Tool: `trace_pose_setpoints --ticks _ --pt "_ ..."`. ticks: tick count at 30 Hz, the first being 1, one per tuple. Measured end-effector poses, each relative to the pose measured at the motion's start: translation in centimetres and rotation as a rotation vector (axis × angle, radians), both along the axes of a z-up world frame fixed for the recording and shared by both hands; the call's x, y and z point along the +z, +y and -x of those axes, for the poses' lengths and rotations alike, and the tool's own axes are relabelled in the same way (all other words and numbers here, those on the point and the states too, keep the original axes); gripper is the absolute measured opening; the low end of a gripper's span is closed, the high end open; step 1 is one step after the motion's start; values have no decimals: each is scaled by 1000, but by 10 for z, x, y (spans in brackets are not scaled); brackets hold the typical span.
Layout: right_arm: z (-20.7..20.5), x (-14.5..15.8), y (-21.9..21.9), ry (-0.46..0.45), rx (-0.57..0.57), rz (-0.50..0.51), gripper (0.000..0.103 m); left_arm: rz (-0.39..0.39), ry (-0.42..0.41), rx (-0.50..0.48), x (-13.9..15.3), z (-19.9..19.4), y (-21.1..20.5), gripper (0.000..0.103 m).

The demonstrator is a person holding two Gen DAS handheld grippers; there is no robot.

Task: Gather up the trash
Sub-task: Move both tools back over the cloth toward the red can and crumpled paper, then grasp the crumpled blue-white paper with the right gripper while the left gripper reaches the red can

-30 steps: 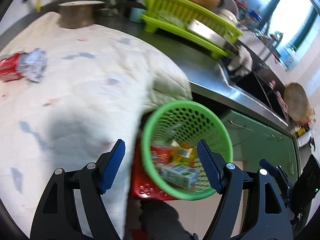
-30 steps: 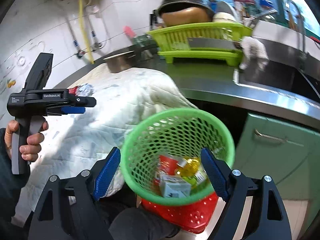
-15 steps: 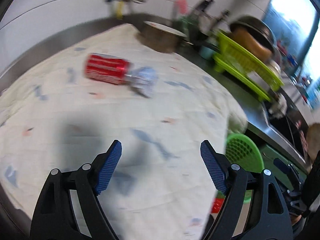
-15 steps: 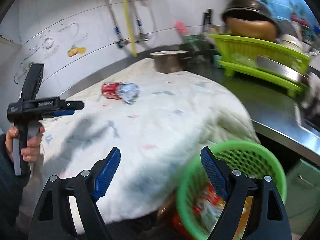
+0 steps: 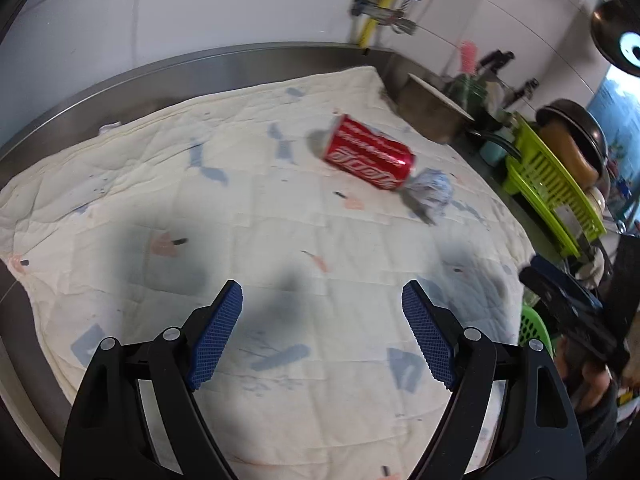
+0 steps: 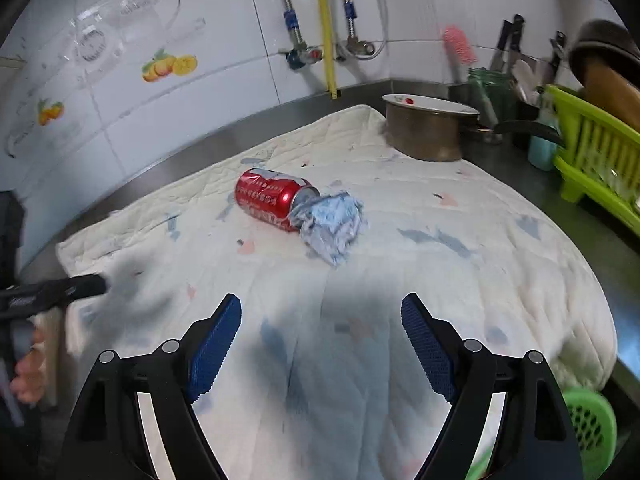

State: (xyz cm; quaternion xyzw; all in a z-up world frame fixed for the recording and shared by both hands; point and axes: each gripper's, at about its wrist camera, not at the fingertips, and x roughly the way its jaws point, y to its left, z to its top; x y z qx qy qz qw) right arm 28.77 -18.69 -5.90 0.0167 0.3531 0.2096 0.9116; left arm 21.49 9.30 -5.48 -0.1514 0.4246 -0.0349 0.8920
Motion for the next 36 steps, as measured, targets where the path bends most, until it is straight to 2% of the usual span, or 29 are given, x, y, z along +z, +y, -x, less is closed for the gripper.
trace_pose_setpoints --ticks 8,15,21,27,29,36 --pt "-68 -20 37 38 -18 23 79 6 17 40 -8 -11 27 81" --pt "-97 -31 41 63 -38 -3 79 3 23 42 -13 -20 31 82" --pt "-116 -38 46 86 -65 26 75 8 31 39 -15 -25 30 82" --pt "-130 -53 48 130 -76 46 61 27 44 54 -15 -35 27 83" --pt "-132 -56 46 138 -69 31 48 31 47 58 -15 -38 24 83" --pt "-123 -53 36 117 -59 6 40 45 65 85 -13 -54 11 86"
